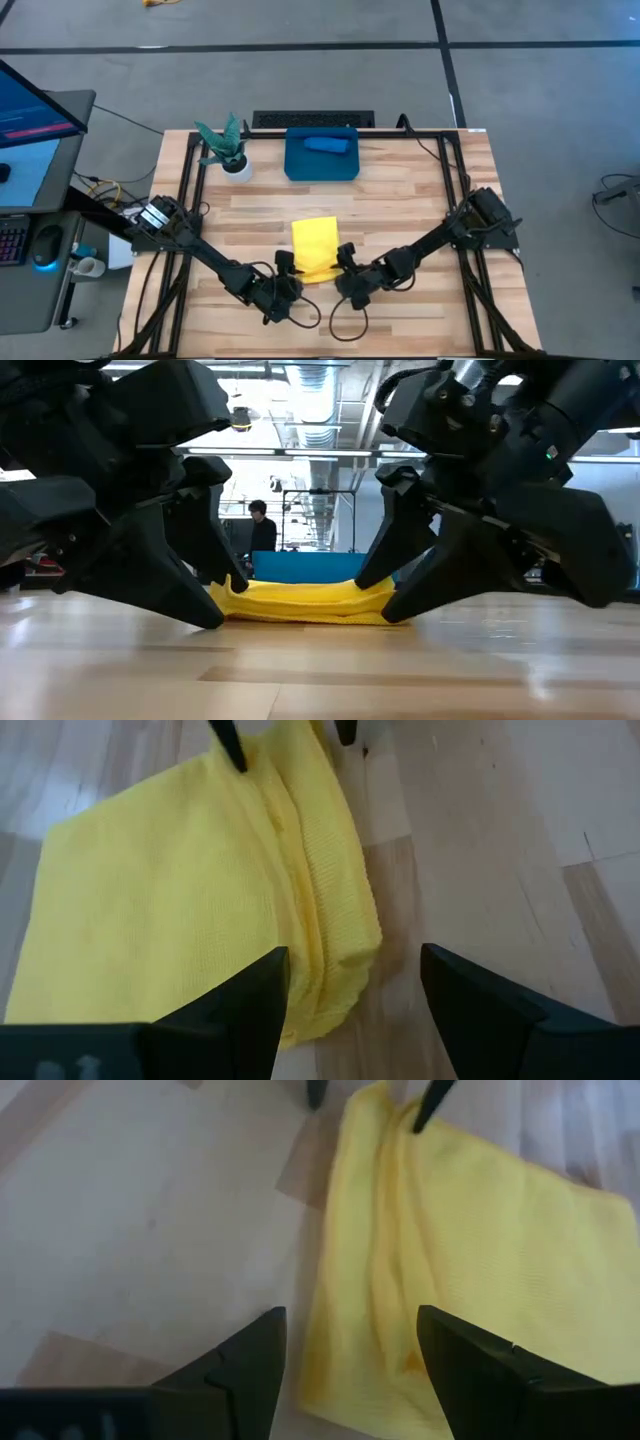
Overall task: Roll microfiber towels into tight, uniform cylinder then place into a basket
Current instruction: Roll the yellow microfiber towel
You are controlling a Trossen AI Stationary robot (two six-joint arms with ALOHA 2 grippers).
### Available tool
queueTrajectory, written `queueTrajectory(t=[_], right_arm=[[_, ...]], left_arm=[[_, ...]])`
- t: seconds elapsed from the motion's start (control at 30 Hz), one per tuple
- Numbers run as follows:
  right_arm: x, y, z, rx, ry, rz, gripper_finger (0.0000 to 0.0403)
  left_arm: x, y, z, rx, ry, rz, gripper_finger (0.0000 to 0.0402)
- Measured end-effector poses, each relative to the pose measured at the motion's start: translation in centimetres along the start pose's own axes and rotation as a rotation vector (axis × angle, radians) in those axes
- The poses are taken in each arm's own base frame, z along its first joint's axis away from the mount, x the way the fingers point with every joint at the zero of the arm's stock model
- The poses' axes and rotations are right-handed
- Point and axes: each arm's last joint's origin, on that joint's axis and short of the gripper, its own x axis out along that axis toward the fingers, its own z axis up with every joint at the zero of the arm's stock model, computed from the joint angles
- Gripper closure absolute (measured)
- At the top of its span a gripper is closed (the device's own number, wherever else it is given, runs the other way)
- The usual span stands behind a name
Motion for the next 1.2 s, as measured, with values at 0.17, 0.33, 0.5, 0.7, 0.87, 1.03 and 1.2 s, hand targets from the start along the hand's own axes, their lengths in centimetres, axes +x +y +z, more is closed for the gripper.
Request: queueTrajectory(t=[0.17,0.33,0.5,0.7,0.87,1.03,1.2], right_arm=[[-0.5,0.2,0.7,-0.021,0.021,-0.009,0.0154],[-1.2,0.3,1.7,-0.058,0.076,-0.038,0.0154],[-1.0,0.0,1.6,-0.030,0.089,-0.049,0.0154],[-0.2,-1.0,0.3,0.064,0.138,-0.016,0.0154],[0.0,-1.1,0.2,0.096,0.130,0.071,0.0154],[0.0,-1.1,0.3,0.121,0.131,0.079,0.0156],[0.0,-1.0,0.2,0.158,0.134,0.107,0.0195]], left_arm=[[0.0,-0.1,0.0,-0.003,-0.008,0.008,0.0182],[-0.1,-0.2,0.0,0.010,-0.029,0.051,0.0182],[0.0,-0.1,0.0,0.006,-0.029,0.060,0.0182],[0.3,0.4,0.1,-0.016,-0.010,0.038,0.0182],[1.0,1.5,0.1,-0.134,0.028,0.051,0.0182],[1.6,2.5,0.0,-0.262,0.077,0.031,0.0185],[1.6,2.5,0.2,-0.295,0.067,-0.004,0.0231]])
